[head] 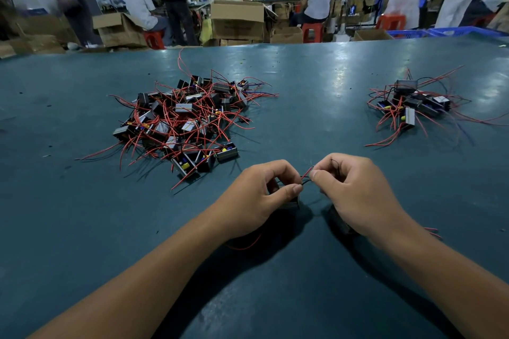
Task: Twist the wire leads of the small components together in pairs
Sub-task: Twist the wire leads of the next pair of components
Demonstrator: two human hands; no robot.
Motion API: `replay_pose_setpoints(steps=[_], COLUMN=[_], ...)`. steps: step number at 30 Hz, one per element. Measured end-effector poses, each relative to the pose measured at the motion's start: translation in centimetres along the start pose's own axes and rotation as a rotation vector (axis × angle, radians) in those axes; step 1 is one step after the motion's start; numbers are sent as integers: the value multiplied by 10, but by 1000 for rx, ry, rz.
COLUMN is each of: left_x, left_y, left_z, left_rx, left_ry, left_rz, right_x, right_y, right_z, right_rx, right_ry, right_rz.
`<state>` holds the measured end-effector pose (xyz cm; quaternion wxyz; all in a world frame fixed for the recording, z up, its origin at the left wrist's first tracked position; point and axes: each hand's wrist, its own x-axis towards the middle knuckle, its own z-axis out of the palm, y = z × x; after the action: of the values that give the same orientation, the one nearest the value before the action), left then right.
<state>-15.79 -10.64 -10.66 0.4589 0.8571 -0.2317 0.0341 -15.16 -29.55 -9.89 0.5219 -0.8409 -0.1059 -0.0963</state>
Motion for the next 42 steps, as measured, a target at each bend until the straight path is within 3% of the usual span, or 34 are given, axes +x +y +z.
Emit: replay_pose_setpoints(steps=[10,15,29,36,39,42], left_x=[-1,-1,1,3,2,2], left_y=[3,4,-3,-4,-5,-5], left_z=[0,-2,-2,-2,-3,-4], left_rx=[59,82,26,-107,-155,-188], left_ry=[-3,-2,9,2,-15,-37], left_rz=[13,15,-11,-38,-60,-79], right_x=[-1,2,8,5,4,5], right_y=[-3,-1,1,2,3,4], right_z=[-1,-4,-9,-5,-5,-5], right_rx=[-61,-38,541,487,316,292], right_ry=[41,-15,-167,-127,-89,-155], right_rz=[-51,-22,216,135,91,92])
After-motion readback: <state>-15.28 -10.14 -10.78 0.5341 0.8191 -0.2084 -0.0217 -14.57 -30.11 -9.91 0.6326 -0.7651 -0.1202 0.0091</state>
